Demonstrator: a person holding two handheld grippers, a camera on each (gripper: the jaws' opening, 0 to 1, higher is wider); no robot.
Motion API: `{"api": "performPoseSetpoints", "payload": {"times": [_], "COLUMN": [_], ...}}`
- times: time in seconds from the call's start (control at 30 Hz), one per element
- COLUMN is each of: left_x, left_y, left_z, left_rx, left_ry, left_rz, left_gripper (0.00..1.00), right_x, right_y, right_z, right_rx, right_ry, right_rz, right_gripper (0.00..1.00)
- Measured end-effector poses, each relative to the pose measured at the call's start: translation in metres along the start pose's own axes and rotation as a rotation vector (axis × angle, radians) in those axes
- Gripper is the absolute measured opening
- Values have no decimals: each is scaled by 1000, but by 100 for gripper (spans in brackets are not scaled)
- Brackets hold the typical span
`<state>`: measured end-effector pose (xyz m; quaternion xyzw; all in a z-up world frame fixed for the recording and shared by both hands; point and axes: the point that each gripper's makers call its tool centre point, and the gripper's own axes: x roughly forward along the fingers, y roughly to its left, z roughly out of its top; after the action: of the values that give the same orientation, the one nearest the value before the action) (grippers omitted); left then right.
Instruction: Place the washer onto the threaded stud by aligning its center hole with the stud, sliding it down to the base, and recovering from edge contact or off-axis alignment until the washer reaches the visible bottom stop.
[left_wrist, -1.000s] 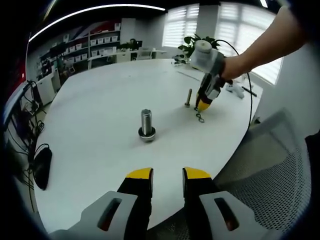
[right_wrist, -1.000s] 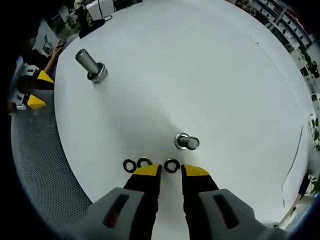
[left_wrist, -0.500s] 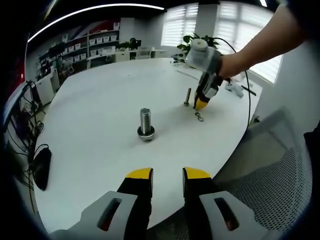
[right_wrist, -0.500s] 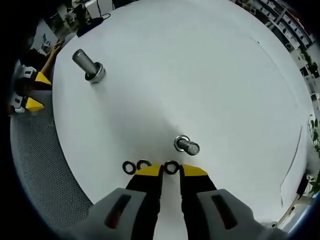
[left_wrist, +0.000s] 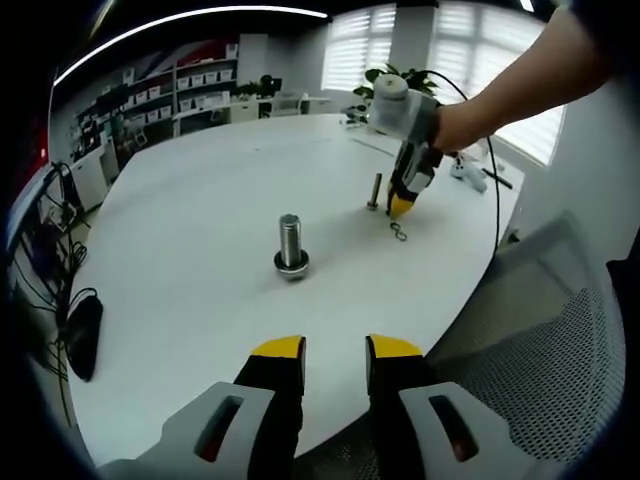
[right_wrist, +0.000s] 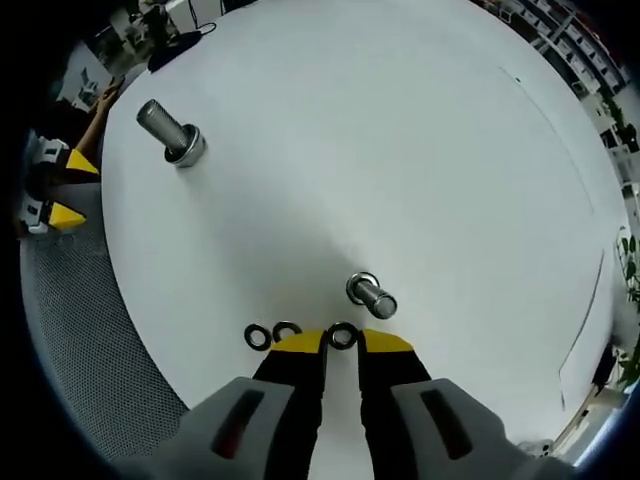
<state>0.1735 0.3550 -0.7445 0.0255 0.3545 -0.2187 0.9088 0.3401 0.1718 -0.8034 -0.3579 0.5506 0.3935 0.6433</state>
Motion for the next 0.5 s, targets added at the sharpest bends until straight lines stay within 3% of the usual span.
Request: {"api": "performPoseSetpoints", "payload": {"times": [0.5], "left_x": [-1], "left_y": [0], "left_z": [1], "left_rx": [-3], "left_ry": [-9], "left_rz": [3], "left_gripper": [22], "right_x": [-2], "right_y": [3], "right_z": [-2], "right_rx": [33], "right_ry": [-37], "right_rz": [2], "right_gripper": [13]}}
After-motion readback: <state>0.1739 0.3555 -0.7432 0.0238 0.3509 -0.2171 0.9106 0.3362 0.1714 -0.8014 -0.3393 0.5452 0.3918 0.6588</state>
